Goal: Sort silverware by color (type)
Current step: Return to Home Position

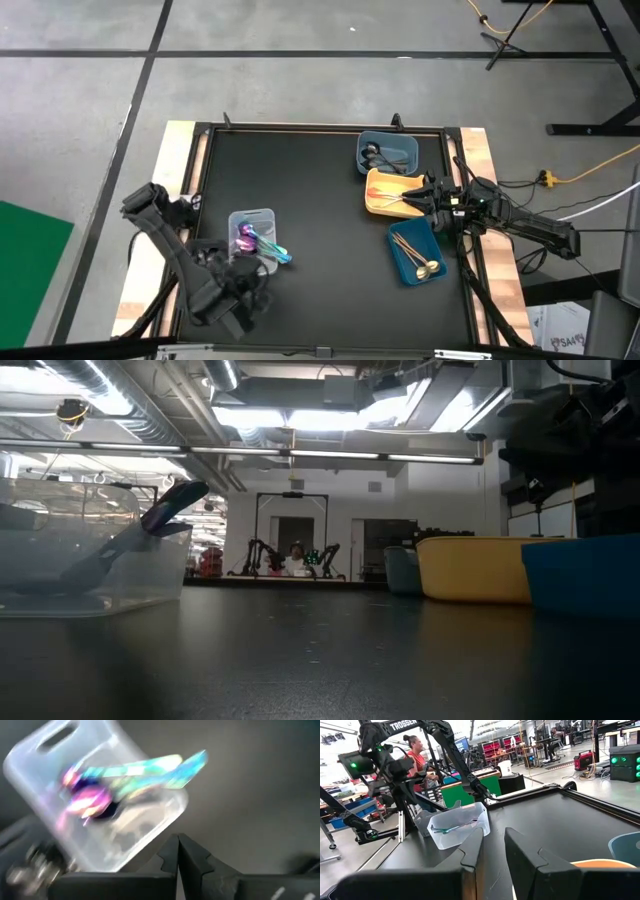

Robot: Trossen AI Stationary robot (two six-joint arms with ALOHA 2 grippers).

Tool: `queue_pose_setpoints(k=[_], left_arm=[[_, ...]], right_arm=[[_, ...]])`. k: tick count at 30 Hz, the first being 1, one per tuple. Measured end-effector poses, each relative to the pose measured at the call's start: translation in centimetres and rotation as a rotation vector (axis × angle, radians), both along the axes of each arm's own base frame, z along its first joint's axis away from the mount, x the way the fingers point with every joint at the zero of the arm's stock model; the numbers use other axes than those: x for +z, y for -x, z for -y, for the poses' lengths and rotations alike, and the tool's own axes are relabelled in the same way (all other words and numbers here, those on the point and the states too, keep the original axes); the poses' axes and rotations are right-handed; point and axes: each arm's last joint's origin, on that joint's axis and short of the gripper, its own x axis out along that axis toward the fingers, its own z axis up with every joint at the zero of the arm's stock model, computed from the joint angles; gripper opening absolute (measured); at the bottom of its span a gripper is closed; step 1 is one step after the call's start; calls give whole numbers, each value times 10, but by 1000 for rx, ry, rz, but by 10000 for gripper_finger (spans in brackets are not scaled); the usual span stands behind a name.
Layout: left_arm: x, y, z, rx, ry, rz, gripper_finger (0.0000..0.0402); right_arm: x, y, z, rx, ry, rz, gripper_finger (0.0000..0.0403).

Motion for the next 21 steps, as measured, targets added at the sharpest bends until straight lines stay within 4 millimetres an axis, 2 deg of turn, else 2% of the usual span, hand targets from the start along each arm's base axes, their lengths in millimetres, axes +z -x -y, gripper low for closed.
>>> queue_pose_setpoints(k=[7, 14, 21], left_arm=[[8, -49, -34, -171, -104, 58, 1], [12, -100, -89, -391, -211, 24, 0], [21, -141, -143, -609, -302, 72, 0]], right_arm=[[0, 0, 0, 0, 0, 0, 72], [0, 0, 0, 0, 0, 0, 72], [0, 0, 0, 0, 0, 0, 72]])
